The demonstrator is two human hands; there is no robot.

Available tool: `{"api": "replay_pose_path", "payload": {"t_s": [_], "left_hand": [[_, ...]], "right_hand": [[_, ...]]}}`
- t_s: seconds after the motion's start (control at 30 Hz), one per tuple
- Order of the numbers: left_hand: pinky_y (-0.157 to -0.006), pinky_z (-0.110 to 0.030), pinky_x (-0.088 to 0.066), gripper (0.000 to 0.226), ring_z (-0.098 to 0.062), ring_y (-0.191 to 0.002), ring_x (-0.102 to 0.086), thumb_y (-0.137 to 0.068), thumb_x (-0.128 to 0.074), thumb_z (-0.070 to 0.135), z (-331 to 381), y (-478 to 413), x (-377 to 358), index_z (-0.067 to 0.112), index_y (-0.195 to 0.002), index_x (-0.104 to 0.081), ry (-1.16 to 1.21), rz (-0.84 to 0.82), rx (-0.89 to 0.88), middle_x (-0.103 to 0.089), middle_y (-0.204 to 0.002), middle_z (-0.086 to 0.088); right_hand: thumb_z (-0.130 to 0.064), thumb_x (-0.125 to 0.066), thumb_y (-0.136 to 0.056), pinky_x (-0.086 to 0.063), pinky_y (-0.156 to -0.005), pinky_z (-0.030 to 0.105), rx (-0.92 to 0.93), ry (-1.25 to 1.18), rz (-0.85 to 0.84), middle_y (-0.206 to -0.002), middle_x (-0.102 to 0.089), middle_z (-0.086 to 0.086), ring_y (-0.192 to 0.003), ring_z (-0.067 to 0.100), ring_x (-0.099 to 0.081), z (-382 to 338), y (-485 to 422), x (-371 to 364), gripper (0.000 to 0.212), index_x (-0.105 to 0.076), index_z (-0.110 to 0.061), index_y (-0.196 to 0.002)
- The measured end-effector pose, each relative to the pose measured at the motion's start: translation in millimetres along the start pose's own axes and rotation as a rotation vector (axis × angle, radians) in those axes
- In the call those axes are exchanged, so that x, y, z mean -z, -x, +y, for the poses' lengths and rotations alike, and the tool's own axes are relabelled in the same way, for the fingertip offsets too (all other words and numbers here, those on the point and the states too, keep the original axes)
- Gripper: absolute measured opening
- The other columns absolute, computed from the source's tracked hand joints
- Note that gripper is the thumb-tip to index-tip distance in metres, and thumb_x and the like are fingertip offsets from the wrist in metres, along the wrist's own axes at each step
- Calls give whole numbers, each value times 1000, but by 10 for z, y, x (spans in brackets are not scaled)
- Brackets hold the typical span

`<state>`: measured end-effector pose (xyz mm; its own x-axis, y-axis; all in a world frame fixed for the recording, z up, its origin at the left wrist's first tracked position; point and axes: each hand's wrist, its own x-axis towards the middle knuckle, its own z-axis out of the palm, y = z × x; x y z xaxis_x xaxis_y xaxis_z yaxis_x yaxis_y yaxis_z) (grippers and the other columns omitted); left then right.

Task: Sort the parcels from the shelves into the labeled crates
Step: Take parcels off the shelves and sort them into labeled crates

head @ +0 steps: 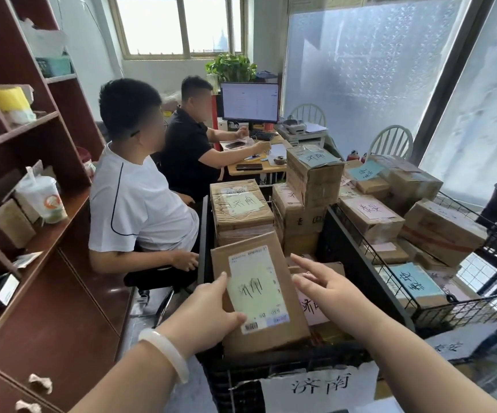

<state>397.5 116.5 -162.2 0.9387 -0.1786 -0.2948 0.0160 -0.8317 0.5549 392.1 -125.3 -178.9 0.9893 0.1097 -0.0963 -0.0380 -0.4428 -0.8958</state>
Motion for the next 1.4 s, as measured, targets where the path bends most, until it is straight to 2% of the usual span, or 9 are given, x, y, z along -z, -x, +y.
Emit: {"api": "replay_pose_path", "payload": {"t_s": [0.1, 0.27, 0.4, 0.7, 0.87, 1.0, 1.17, 1.27, 1.4], "left_hand": [[-90, -17, -37, 97, -11, -126, -45, -85, -70, 49, 46, -32, -81, 25, -158, -9, 53, -7, -4, -33, -153, 2], [-102, -25, -35, 91, -17, -136, -38, -87, -60, 60, 61, 39, -45, 28, -157, -12, 44, 85, -19, -25, -157, 3], [-108, -34, -38, 83, -16, -137, -38, -88, -54, 64, 99, 85, 95, 32, -156, -19, 30, 157, -36, -29, -157, 6], [-95, -25, -37, 74, -15, -137, -40, -90, -56, 60, 66, -18, 248, 29, -153, -33, 30, 167, 0, -42, -152, 6], [-110, -31, -35, 72, -15, -140, -38, -89, -57, 59, -6, 38, 317, 26, -150, -38, 86, 199, -27, -41, -153, 5], [-109, -38, -41, 64, -15, -132, -47, -91, -60, 50, 47, 18, 411, 23, -147, -45, 196, 280, -59, -48, -148, 4], [-109, -35, -40, 63, -13, -132, -47, -92, -60, 50, 7, -80, 425, 21, -146, -46, 213, 196, -66, -46, -150, 8], [-100, -29, -45, 71, -14, -128, -49, -90, -62, 52, 3, -128, 312, 21, -150, -39, 129, 138, -23, -46, -149, 5], [-111, -32, -34, 82, -17, -138, -35, -87, -62, 58, -79, -170, 169, 25, -154, -29, 27, 98, 22, -31, -154, 2]], "right_hand": [[-43, -64, -91, -46, -105, 39, -6, 29, -75, -142, -51, -14, -128, 7, -50, -6, 29, -45, 60, -40, -39, -145], [-28, -76, -84, -57, -90, 40, 2, -100, -45, -138, -54, -13, -121, 13, -58, -7, 51, -52, 71, -42, -32, -146], [-23, -72, -87, -61, -78, 38, -33, -203, -12, -125, -65, -12, -100, 8, -69, -82, 5, -56, 59, -48, -30, -140], [-18, -66, -91, -62, -68, 40, -169, -176, -65, -112, -71, -6, -97, 12, -70, -340, -182, -80, 54, -49, -21, -142], [-17, -69, -89, -59, -60, 29, -136, -141, -81, -99, -74, -11, -89, 9, -72, -445, -198, -15, 49, -55, -22, -136], [-14, -67, -91, -61, -67, 38, -188, -213, -118, -99, -76, 0, -90, 16, -73, -533, -267, 62, 37, -60, -20, -126], [-16, -67, -91, -62, -67, 40, -252, -236, -175, -95, -77, 1, -88, 17, -74, -514, -298, 63, 24, -63, -20, -114], [-15, -68, -90, -61, -73, 44, -293, -252, -160, -103, -75, 4, -97, 21, -72, -466, -315, 17, 38, -59, -19, -127], [-18, -70, -88, -61, -73, 43, -277, -178, -141, -113, -72, 3, -107, 22, -67, -405, -312, -82, 55, -51, -18, -139]]}}
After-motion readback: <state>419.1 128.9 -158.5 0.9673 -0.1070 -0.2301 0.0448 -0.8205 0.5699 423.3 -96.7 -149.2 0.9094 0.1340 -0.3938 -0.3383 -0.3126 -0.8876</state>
